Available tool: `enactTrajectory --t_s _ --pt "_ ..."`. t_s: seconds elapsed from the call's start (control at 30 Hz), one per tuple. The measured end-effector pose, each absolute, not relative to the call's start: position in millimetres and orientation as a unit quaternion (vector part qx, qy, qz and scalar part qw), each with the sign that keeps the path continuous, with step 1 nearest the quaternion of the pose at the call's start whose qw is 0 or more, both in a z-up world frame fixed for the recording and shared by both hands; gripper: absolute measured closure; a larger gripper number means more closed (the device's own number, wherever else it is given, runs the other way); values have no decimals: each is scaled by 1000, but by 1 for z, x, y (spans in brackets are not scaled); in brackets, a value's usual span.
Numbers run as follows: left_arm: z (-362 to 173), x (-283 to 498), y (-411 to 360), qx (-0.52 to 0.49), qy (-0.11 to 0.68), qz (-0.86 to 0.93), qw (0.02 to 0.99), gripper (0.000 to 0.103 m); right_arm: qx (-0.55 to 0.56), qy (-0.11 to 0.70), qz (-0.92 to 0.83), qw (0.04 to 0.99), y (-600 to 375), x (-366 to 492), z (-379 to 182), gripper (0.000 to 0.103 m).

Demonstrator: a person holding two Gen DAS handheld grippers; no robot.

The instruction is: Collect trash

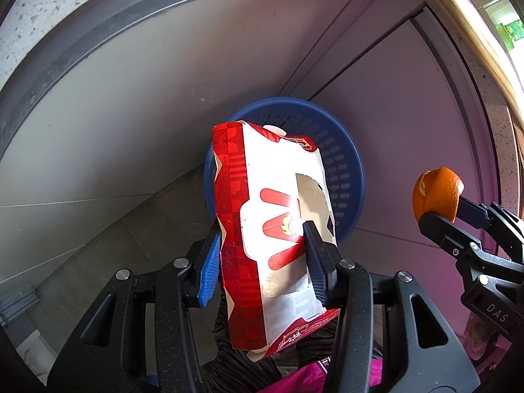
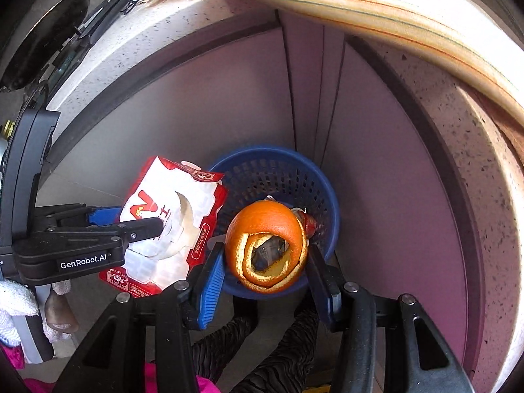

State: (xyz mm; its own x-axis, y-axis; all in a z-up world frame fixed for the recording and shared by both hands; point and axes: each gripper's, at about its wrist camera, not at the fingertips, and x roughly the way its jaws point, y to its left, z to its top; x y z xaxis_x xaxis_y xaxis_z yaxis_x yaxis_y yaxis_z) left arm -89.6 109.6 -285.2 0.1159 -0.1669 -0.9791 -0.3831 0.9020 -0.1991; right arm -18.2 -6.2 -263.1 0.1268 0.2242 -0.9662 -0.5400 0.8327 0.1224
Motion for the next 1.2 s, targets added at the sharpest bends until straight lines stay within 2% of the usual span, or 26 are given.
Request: enactTrajectory --t_s 0.43,0.57,0.97,1.2 --pt "-268 -90 96 -197 651 74 730 55 -129 599 260 746 -9 -23 -252 50" --pt "-264 -93 95 -199 650 75 730 55 -128 595 260 750 -10 -25 -245 42" --pt "-249 -88 99 -191 640 74 740 55 -124 589 264 754 -15 -25 -230 42" --pt "-221 -89 97 -179 622 71 759 55 -120 579 271 759 -19 -22 -216 42"
